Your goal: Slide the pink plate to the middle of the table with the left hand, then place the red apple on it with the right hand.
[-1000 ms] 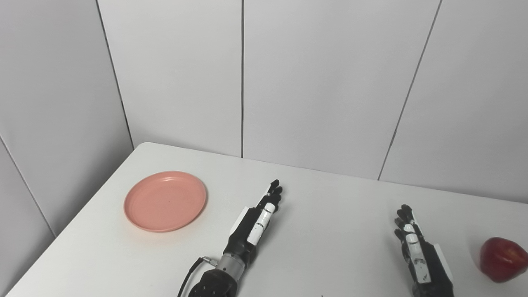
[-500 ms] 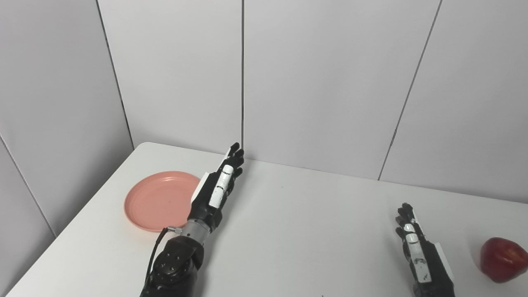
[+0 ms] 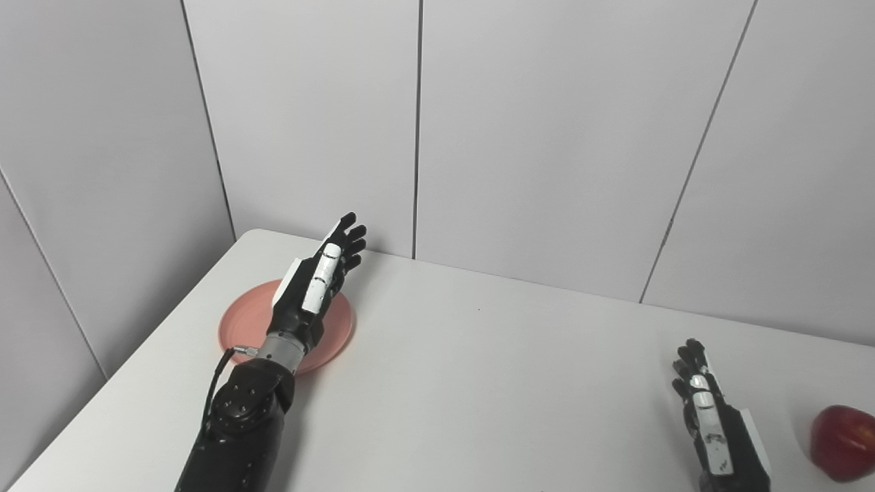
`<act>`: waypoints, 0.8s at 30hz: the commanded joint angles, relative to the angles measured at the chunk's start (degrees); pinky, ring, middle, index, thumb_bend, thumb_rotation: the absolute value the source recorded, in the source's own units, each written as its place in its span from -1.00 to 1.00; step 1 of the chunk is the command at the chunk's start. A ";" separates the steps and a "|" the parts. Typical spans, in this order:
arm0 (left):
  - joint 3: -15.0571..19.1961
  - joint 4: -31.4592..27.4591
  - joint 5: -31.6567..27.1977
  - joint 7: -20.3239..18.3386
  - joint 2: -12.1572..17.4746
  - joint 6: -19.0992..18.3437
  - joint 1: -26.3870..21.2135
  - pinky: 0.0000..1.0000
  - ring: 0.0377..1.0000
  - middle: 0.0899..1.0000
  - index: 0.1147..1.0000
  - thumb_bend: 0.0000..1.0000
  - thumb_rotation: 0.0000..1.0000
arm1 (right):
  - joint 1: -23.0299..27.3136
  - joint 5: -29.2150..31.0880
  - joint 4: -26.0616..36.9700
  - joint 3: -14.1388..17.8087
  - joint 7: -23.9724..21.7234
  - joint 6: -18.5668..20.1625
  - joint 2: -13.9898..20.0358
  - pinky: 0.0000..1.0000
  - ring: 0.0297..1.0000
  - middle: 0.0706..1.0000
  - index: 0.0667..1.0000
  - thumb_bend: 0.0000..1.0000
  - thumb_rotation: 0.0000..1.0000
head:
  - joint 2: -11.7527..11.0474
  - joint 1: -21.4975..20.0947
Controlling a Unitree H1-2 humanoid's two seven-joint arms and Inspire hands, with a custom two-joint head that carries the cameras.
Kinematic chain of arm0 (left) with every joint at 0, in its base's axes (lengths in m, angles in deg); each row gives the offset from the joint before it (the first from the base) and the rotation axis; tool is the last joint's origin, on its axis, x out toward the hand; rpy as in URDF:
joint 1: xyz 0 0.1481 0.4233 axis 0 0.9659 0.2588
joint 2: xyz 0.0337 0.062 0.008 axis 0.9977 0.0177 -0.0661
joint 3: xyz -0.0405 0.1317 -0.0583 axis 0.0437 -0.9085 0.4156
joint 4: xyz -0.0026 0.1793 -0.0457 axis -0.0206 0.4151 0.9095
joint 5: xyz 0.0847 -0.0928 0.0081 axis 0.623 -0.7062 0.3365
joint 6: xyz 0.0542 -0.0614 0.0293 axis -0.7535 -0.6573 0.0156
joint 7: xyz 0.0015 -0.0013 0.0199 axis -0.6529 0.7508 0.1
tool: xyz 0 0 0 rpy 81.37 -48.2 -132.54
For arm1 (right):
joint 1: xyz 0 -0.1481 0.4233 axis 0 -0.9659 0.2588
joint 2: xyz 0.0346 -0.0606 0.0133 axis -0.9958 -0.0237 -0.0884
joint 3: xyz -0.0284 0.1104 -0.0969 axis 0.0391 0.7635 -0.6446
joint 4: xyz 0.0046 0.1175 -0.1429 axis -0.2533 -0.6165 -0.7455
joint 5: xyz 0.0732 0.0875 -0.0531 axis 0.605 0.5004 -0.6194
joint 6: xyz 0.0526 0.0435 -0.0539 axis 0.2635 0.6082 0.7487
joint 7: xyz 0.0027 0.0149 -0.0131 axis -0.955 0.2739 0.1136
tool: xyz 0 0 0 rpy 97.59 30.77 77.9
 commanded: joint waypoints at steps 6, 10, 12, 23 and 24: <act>3.44 2.41 -1.82 0.26 3.84 3.82 -3.88 0.87 0.86 0.82 0.79 0.25 1.00 | 0.44 0.94 0.50 0.47 -0.78 -1.31 0.82 1.00 1.00 0.99 1.00 0.43 0.98 | -0.05 0.06; 4.62 4.18 -1.42 0.05 5.82 5.23 -4.23 0.81 0.80 0.78 0.75 0.23 1.00 | 0.28 1.01 0.77 0.41 -0.88 -1.15 0.80 1.00 1.00 0.99 1.00 0.43 0.98 | 0.05 0.33; 5.06 4.87 -1.88 -0.49 6.90 5.70 -4.36 0.80 0.77 0.76 0.73 0.22 1.00 | 0.24 0.83 0.90 0.38 -0.73 -1.06 0.76 1.00 1.00 0.99 1.00 0.43 0.98 | -0.04 0.43; 7.09 8.66 -1.70 0.39 10.33 7.01 -5.07 0.69 0.72 0.69 0.66 0.16 1.00 | 0.30 0.25 0.79 0.21 -0.31 -1.18 0.31 1.00 1.00 0.98 1.00 0.45 0.98 | -0.70 0.07; 7.29 9.20 -1.54 0.60 10.56 7.30 -5.07 0.70 0.72 0.69 0.65 0.17 1.00 | 0.23 0.07 1.03 0.16 -0.23 -0.95 0.33 1.00 1.00 0.98 1.00 0.45 0.99 | -0.70 0.07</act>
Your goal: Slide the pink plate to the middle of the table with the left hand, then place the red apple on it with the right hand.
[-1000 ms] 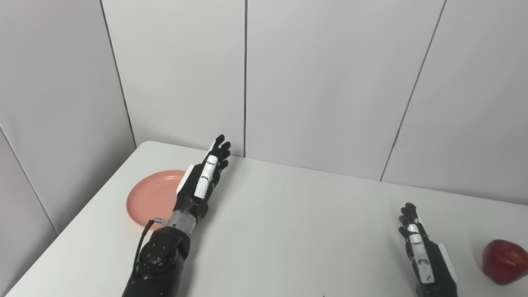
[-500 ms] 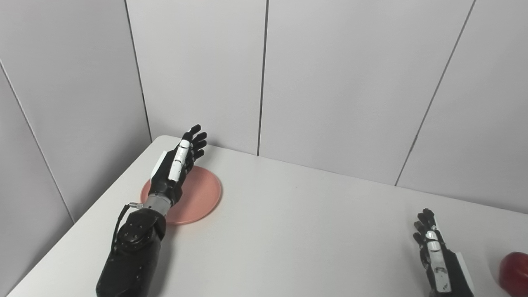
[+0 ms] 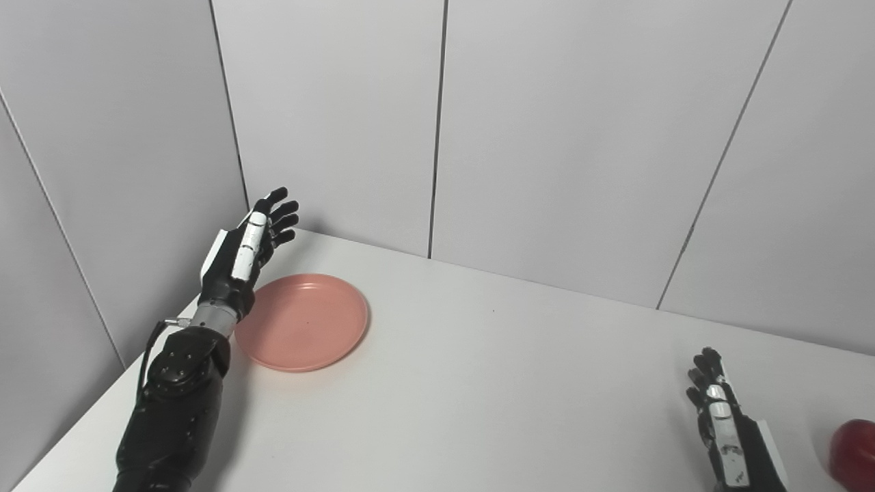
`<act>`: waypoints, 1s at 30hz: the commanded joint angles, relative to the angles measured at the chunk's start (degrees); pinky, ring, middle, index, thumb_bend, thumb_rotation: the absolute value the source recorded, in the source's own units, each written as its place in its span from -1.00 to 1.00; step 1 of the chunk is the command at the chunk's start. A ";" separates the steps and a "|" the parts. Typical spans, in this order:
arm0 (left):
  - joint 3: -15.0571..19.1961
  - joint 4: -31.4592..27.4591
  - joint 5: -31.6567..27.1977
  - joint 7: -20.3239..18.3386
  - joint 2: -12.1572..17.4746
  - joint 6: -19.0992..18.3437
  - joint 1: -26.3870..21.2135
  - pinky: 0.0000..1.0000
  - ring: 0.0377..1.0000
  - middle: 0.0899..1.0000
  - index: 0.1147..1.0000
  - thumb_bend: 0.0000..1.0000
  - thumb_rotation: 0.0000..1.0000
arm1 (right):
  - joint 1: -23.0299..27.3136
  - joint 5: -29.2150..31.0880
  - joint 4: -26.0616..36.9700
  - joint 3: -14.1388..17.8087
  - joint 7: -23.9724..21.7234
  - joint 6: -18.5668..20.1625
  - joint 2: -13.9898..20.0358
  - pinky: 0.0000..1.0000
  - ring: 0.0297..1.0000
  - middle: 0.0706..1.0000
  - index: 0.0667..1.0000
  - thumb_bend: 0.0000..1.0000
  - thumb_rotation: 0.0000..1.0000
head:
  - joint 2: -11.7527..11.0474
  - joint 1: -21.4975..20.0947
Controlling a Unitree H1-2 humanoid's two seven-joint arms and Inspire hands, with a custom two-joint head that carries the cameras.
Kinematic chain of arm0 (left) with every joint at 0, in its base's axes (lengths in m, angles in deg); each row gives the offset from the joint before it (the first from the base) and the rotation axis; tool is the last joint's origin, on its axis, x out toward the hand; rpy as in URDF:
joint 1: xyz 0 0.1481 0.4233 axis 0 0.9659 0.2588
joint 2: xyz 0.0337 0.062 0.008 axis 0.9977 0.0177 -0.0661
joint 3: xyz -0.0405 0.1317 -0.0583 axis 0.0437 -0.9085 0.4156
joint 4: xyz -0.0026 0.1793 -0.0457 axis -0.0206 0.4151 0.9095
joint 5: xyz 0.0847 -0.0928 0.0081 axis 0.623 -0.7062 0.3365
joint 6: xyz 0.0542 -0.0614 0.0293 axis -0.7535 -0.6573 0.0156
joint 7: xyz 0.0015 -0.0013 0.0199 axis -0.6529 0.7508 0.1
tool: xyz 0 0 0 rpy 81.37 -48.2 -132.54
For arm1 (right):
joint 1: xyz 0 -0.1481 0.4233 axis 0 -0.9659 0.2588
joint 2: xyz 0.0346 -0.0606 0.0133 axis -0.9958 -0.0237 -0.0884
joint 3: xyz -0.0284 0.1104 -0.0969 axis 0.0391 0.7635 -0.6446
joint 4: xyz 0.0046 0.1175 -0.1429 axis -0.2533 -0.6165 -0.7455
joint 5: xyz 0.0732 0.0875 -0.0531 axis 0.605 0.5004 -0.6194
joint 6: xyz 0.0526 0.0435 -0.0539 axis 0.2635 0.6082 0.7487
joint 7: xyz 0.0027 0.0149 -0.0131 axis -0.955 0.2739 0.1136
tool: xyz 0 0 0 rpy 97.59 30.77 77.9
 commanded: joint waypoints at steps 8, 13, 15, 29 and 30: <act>2.59 6.34 -0.48 1.25 4.38 5.63 -3.89 0.76 0.71 0.68 0.66 0.22 1.00 | -0.07 -0.72 1.95 -0.17 0.63 -0.72 -0.31 1.00 1.00 0.97 0.99 0.45 0.99 | -0.35 -0.41; 2.69 10.48 -0.59 0.49 6.00 6.92 -4.54 0.80 0.76 0.72 0.71 0.25 1.00 | -0.13 -0.89 1.98 -0.05 0.75 -1.05 -0.64 1.00 1.00 0.97 0.99 0.43 0.99 | -0.64 -0.50; 2.71 12.52 -0.53 0.43 6.58 7.68 -4.89 0.80 0.77 0.73 0.72 0.26 1.00 | -0.11 -0.84 1.75 -0.06 0.59 -1.34 -0.67 1.00 1.00 0.97 0.99 0.43 0.99 | -0.82 -0.58; 3.00 19.23 -1.70 -0.07 7.48 9.67 -5.75 0.78 0.77 0.72 0.68 0.15 1.00 | -0.36 -0.40 1.92 0.10 0.31 -1.38 -0.73 1.00 1.00 0.97 0.99 0.41 0.97 | -1.08 -0.42; 2.90 19.74 -1.95 -0.53 7.48 9.92 -5.78 0.77 0.76 0.71 0.67 0.14 1.00 | -0.40 -0.30 2.05 0.10 0.23 -1.16 -0.71 1.00 1.00 0.97 0.99 0.41 0.97 | -1.08 -0.42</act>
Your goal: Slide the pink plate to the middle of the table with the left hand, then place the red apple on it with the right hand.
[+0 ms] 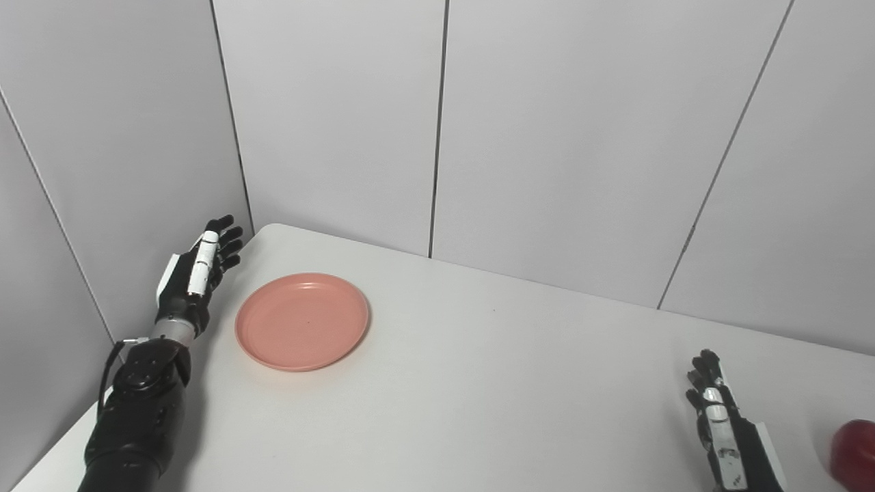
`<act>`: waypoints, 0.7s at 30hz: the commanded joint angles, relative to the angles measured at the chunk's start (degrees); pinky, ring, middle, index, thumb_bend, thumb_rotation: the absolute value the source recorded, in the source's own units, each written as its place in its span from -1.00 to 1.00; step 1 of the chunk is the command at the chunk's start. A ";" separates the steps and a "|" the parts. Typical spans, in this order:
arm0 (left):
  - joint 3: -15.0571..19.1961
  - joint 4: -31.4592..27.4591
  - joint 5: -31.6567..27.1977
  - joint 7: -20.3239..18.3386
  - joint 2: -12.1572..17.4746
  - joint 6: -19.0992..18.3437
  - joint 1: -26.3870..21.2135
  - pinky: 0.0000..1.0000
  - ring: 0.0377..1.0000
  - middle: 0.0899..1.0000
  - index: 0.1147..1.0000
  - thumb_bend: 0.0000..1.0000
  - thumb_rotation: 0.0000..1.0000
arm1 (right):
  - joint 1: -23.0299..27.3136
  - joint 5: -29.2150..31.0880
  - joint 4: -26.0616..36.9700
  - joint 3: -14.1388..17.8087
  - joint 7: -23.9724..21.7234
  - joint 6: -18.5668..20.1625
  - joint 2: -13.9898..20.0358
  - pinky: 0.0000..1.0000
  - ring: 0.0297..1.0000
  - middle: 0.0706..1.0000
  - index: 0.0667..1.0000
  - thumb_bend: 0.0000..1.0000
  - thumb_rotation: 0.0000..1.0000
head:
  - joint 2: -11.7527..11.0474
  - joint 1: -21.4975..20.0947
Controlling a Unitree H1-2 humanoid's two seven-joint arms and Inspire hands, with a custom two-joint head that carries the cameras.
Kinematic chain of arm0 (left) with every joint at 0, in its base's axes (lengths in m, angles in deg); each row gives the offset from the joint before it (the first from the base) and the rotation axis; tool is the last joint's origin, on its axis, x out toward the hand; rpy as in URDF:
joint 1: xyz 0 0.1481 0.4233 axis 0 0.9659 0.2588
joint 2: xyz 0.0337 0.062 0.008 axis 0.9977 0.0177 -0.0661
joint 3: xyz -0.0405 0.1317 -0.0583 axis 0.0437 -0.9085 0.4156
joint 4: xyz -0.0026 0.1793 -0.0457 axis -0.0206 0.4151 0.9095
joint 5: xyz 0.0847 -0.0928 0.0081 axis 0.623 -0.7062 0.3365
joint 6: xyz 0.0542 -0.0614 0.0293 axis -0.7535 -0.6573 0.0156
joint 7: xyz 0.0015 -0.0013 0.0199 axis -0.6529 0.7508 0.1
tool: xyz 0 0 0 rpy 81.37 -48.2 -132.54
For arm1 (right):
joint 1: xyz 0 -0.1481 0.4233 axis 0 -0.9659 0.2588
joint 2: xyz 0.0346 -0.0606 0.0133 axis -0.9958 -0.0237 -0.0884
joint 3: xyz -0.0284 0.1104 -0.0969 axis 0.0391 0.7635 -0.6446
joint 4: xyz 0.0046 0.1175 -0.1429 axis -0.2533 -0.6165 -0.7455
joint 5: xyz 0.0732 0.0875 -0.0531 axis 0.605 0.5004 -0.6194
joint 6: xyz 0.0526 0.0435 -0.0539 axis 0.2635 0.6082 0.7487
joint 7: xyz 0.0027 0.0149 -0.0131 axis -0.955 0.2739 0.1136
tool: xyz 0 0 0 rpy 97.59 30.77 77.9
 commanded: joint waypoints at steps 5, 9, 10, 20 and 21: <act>0.67 1.96 -2.94 -3.00 1.51 3.43 -3.52 0.81 0.76 0.72 0.67 0.16 1.00 | 0.10 0.94 1.71 0.19 -0.15 -0.42 -0.08 1.00 1.00 0.98 1.00 0.43 0.98 | 0.58 0.29; 0.07 5.17 -3.87 -4.87 1.29 4.70 -4.31 0.83 0.77 0.72 0.69 0.17 1.00 | 0.22 1.35 1.57 0.30 -0.41 -0.62 0.12 1.00 1.00 0.98 1.00 0.41 0.99 | 0.83 0.53; -0.13 5.91 -3.77 -4.93 1.05 5.27 -4.42 0.82 0.77 0.72 0.70 0.16 1.00 | 0.20 1.29 1.67 0.32 -0.33 -0.70 0.15 1.00 1.00 0.98 1.00 0.41 0.99 | 0.80 0.55; -1.47 10.09 -3.70 -5.82 0.09 6.55 -5.33 0.86 0.80 0.74 0.70 0.24 1.00 | 0.36 1.90 1.49 0.42 -0.72 -1.29 0.56 1.00 0.98 0.97 0.99 0.42 0.99 | 1.30 0.52; -1.72 11.68 -3.49 -6.03 0.04 7.55 -5.79 0.86 0.80 0.74 0.70 0.24 1.00 | 0.49 1.75 1.49 0.35 -0.66 -0.89 0.58 1.00 0.98 0.97 0.99 0.42 0.99 | 1.12 0.57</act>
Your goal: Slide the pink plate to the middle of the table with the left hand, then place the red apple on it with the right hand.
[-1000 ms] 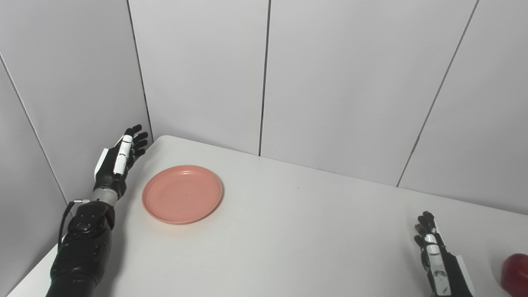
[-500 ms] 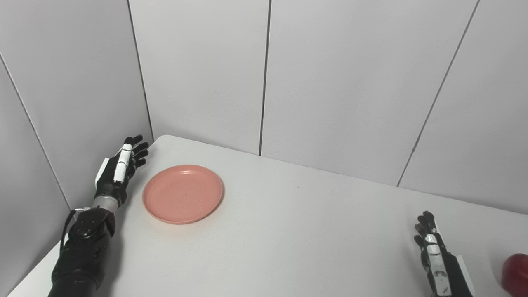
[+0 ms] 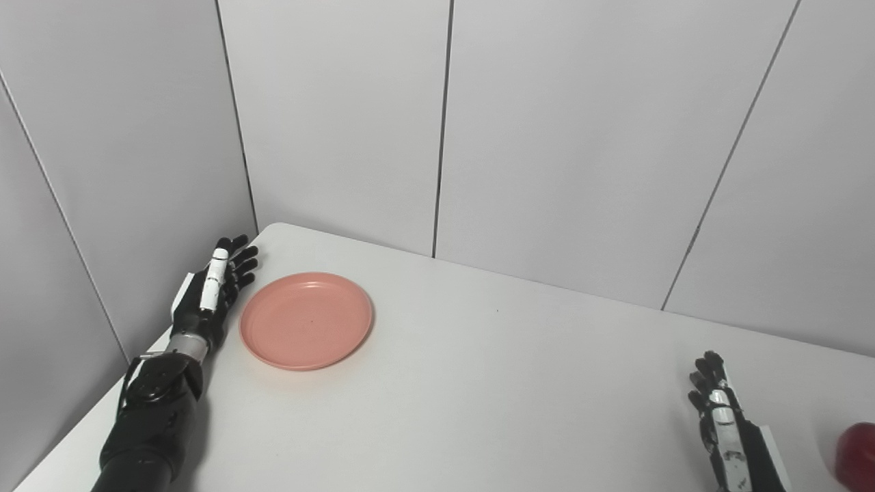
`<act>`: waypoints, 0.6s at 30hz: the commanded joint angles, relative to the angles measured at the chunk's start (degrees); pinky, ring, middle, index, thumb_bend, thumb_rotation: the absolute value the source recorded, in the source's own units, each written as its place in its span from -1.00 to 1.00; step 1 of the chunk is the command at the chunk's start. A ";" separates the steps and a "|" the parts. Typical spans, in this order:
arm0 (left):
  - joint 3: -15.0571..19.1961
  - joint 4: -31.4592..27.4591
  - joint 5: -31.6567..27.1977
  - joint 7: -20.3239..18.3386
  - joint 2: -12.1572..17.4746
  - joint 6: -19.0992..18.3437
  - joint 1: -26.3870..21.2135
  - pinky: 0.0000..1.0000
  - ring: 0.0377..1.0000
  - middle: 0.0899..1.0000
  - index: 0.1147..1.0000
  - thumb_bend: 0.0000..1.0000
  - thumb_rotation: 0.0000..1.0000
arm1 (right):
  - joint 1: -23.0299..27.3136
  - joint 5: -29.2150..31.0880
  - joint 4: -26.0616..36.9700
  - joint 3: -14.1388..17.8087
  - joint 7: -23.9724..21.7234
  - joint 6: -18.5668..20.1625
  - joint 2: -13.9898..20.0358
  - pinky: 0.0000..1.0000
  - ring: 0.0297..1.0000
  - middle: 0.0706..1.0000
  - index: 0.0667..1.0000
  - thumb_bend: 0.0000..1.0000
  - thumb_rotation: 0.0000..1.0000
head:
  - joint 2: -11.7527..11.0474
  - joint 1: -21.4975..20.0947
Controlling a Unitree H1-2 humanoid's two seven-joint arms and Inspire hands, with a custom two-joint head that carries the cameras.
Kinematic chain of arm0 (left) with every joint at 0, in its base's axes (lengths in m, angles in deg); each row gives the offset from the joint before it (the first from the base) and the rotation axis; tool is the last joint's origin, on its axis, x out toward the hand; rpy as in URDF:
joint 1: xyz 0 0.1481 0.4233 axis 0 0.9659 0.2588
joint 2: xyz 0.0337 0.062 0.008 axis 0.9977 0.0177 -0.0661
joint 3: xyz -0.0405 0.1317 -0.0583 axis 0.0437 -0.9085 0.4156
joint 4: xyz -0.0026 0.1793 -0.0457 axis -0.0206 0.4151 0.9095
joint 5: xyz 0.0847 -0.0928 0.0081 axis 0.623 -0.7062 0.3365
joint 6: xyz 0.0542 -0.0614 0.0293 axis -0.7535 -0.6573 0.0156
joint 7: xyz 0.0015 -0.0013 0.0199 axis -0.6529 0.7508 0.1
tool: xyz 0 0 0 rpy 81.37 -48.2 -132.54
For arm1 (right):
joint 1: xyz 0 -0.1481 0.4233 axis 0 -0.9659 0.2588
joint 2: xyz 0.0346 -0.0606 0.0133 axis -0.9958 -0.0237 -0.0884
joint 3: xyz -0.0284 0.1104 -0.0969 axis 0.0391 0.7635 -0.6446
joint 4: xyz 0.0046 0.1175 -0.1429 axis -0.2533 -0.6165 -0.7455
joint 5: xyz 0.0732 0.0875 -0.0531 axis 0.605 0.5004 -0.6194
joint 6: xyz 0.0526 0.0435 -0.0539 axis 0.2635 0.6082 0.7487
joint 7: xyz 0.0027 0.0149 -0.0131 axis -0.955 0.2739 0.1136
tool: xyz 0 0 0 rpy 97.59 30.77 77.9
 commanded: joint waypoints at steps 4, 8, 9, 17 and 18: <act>-1.50 3.85 0.30 -1.34 -0.18 3.77 -3.94 0.83 0.78 0.75 0.69 0.30 1.00 | 1.09 0.19 1.01 0.21 -0.02 -0.55 0.39 1.00 0.99 0.98 1.00 0.44 0.99 | -0.22 -0.24; -1.67 4.62 -0.44 -1.86 -1.15 4.14 -4.35 0.82 0.79 0.76 0.71 0.27 1.00 | 1.10 0.57 0.85 0.36 -0.06 -1.05 0.23 1.00 0.97 0.97 0.99 0.42 0.99 | 0.07 -0.39; -1.72 4.51 -0.60 -2.11 -1.40 4.33 -4.36 0.81 0.78 0.75 0.70 0.26 1.00 | 1.08 0.86 1.01 0.39 -0.23 -0.78 0.25 1.00 0.97 0.97 0.99 0.44 0.97 | 0.10 -0.36; -3.87 0.13 0.98 -1.91 -3.23 5.06 -2.99 0.74 0.74 0.72 0.69 0.29 1.00 | 1.12 0.51 1.04 0.16 -0.08 -0.81 0.35 1.00 1.00 0.98 1.00 0.43 0.97 | 0.00 -0.58; -4.00 -0.05 1.05 -1.85 -3.40 5.06 -2.95 0.74 0.74 0.72 0.69 0.30 1.00 | 1.15 0.49 1.04 0.13 -0.11 -0.71 0.37 1.00 1.00 0.98 1.00 0.45 0.97 | 0.00 -0.58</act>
